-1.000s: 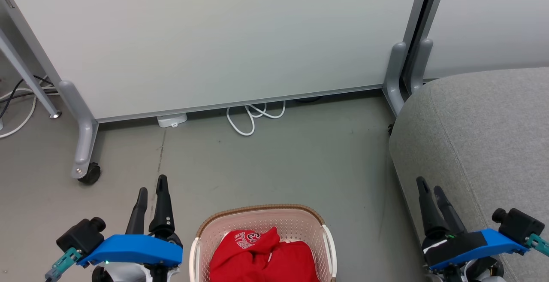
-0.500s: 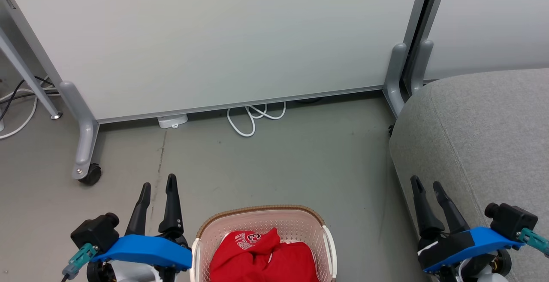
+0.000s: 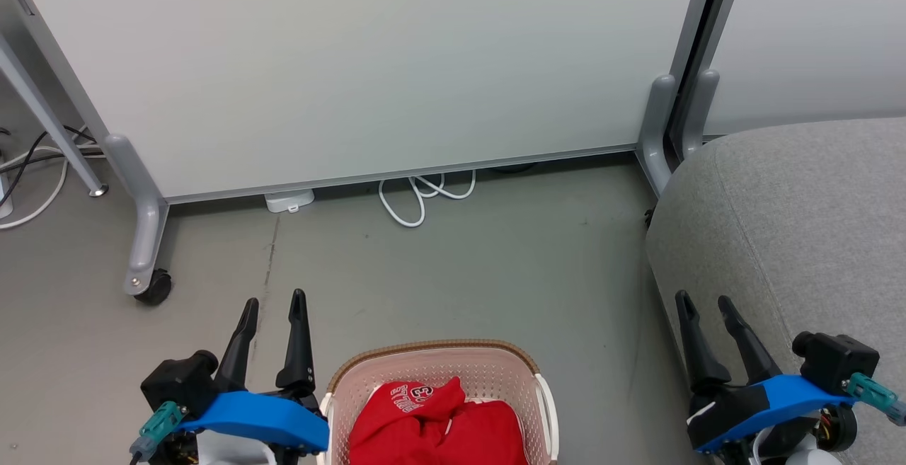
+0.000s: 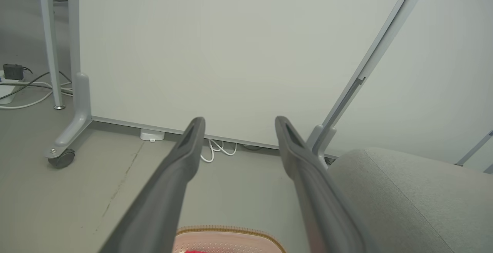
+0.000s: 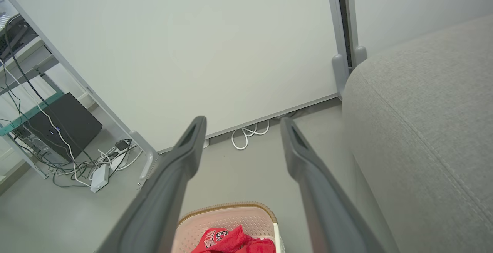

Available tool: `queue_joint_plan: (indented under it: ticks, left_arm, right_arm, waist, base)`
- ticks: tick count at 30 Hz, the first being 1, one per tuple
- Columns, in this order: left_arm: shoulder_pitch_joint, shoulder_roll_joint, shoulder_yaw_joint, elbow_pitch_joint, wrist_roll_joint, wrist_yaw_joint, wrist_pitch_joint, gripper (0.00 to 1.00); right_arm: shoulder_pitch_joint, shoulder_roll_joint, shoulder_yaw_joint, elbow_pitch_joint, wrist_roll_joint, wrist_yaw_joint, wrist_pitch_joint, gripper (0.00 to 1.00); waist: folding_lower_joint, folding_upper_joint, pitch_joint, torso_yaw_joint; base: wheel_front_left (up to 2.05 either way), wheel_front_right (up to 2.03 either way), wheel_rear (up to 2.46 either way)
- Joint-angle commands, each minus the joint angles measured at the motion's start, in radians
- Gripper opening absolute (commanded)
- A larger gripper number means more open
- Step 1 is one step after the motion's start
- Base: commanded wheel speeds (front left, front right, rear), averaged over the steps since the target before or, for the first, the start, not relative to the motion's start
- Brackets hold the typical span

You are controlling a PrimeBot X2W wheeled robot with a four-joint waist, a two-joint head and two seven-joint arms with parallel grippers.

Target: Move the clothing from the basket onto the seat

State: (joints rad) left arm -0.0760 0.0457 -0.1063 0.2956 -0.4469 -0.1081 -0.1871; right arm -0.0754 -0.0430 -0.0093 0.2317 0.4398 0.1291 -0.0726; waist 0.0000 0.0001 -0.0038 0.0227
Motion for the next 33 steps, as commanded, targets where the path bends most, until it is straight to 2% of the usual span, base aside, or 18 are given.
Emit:
queue_joint_plan:
  ticks: [1,33]
  left_arm:
    - [-0.019,0.006,-0.003,-0.001,0.023,-0.005,-0.007,1.00]
    - [-0.032,0.006,-0.036,0.074,0.222,-0.013,-0.069,1.00]
  right_arm:
    - [0.004,-0.008,-0.002,-0.010,-0.024,0.002,-0.007,1.00]
    - [0.013,-0.010,0.004,-0.009,-0.245,0.002,-0.042,1.00]
  waist:
    - [0.0000,-0.0001,0.000,0.001]
    - [0.0000,-0.0001,-0.012,-0.005]
  base:
    - [0.00,0.00,0.00]
    - [0.00,0.00,0.00]
